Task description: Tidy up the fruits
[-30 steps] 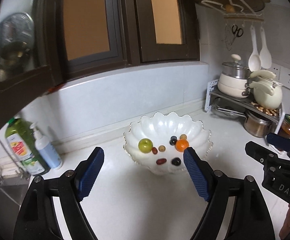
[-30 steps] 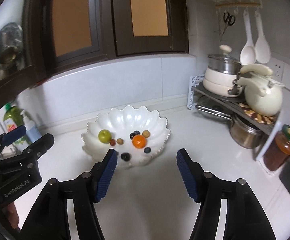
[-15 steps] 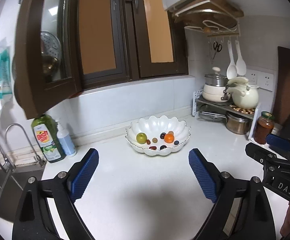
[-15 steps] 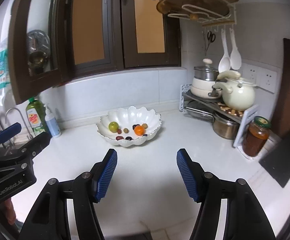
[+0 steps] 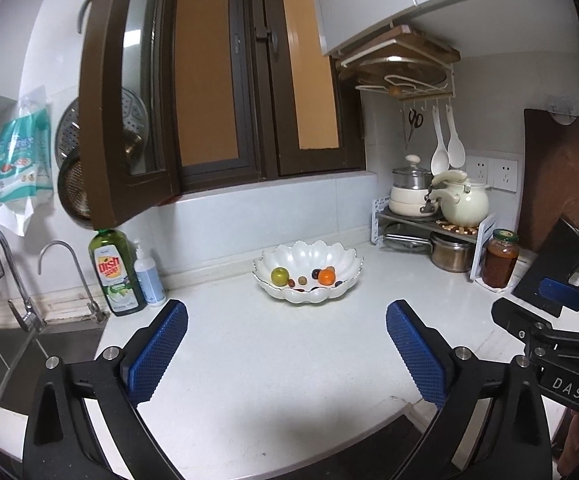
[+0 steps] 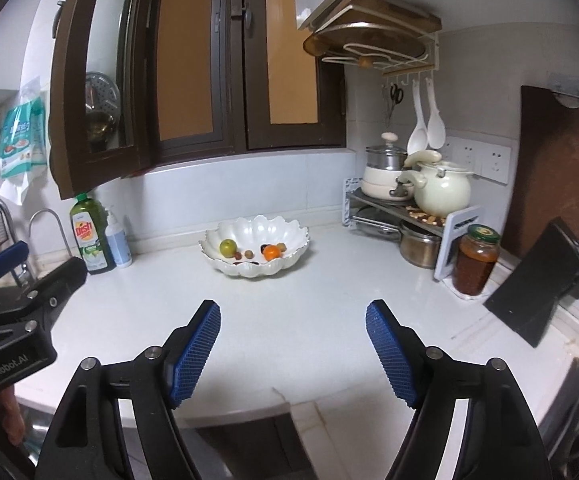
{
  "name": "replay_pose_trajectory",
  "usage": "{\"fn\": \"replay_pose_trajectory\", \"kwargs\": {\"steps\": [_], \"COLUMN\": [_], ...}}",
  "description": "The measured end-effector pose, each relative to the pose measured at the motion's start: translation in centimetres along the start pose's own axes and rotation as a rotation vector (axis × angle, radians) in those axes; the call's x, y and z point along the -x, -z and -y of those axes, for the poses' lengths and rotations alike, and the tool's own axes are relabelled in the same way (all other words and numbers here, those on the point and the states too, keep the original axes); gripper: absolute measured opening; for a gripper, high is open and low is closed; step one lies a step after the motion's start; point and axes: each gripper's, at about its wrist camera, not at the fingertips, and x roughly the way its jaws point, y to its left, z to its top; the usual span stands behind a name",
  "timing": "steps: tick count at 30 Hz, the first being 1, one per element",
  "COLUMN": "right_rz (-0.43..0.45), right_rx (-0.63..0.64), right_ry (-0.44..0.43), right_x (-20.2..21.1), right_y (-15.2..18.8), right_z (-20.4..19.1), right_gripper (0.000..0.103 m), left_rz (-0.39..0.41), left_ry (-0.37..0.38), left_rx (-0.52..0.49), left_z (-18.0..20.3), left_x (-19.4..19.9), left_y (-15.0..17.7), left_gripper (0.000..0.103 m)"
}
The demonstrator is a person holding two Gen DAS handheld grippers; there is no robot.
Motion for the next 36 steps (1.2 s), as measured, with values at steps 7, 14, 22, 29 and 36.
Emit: {"fn": "replay_pose_trajectory", "kwargs": {"steps": [7,14,22,29,36], "right_rz": [0.034,0.062,0.072,0.067,0.071], "right_rx": [0.000,-0.001,0.011,0.015,0.019], "right_ry": [-0.003,0.001,-0.005,-0.017,-0.013], "right_x": [2.7,4.2,4.7,4.9,5.2], "right_y": [0.9,1.3,1.3,1.7,1.8], "right_z": [0.1,0.0,-0.6,-1.2,-1.3], "right_gripper": [0.077,0.077,0.077,0.077,0.077], "left_rz": [0.010,0.025,0.036,0.024,0.026], "left_ry": [-0.015,-0.031,-0.046,-0.043,-0.055], "left_rx": [-0.009,-0.019,-0.010,-0.011,-0.012], "left_z": [0.1,-0.2,-0.8,-1.0,-1.0], "left_x": [2.5,4.4,5.3,5.6,5.7], "left_y": [0.7,1.1,1.3,1.6,1.7], "left_gripper": [0.103,0.103,0.103,0.103,0.103]}}
